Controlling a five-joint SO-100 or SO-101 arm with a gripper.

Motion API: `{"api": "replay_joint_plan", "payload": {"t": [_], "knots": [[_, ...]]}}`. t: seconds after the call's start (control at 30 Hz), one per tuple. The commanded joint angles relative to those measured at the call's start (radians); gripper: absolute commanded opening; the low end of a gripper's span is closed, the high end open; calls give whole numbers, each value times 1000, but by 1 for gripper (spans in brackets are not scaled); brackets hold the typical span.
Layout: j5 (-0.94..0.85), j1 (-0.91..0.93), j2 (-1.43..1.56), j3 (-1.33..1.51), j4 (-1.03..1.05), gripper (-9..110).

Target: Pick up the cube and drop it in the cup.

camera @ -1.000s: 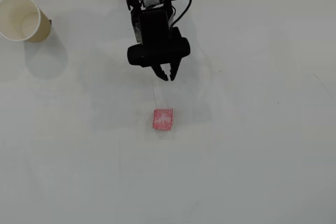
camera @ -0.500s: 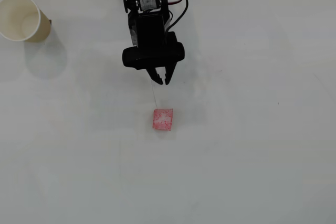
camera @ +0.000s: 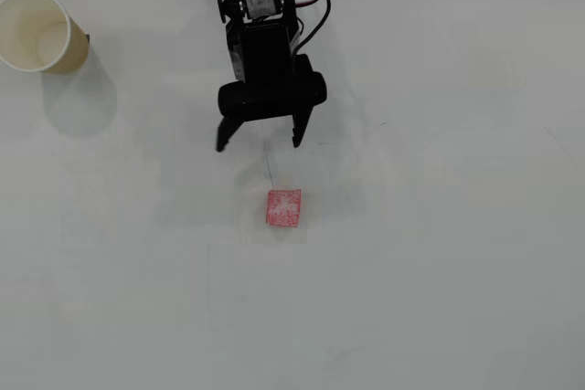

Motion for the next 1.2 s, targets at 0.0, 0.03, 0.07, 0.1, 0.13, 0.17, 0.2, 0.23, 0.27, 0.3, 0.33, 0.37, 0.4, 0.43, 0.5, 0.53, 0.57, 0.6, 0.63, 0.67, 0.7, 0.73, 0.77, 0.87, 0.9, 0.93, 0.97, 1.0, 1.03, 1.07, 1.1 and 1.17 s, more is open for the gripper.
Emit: {"api": "replay_joint_plan", "payload": {"t": [0.0, 0.03, 0.07, 0.1, 0.13, 0.17, 0.2, 0.23, 0.27, 0.3, 0.33, 0.37, 0.4, 0.43, 0.5, 0.53, 0.57, 0.6, 0.63, 0.67, 0.7, 0.73, 0.77, 0.87, 0.9, 0.93, 0.97, 1.0, 1.03, 1.07, 1.1, 1.17], "knots": [[-9, 3, 11, -115, -26, 57], [-9, 0, 11, -115, -20, 57], [-9, -5, 11, -118, -8, 57], [-9, -11, 9, -123, 8, 57], [-9, -14, 6, -126, 12, 57], [-9, -17, 0, -130, 14, 57], [-9, -20, -9, -137, 14, 57], [-9, -23, -21, -144, 15, 57], [-9, -25, -34, -155, 17, 57], [-9, -26, -49, -169, 17, 57], [-9, -29, -67, -183, 17, 57], [-9, -29, -87, -199, 17, 57], [-9, -31, -107, -218, 17, 57], [-9, -32, -126, -236, 17, 57], [-9, -38, -164, -272, 17, 57], [-9, -41, -183, -288, 17, 57], [-9, -44, -198, -305, 17, 57], [-9, -48, -213, -319, 17, 57], [-9, -51, -227, -331, 17, 57], [-9, -54, -238, -341, 14, 57], [-9, -57, -247, -345, 8, 57], [-9, -60, -258, -351, 6, 57], [-9, -63, -268, -359, 6, 57], [-9, -77, -296, -382, 6, 57], [-9, -80, -304, -391, 6, 57], [-9, -81, -314, -400, 6, 57], [-9, -83, -325, -411, 6, 57], [-9, -83, -337, -423, 6, 57], [-9, -83, -350, -434, 6, 57], [-9, -83, -362, -446, 6, 57], [-9, -83, -374, -457, 6, 57], [-9, -86, -402, -480, 6, 57]]}}
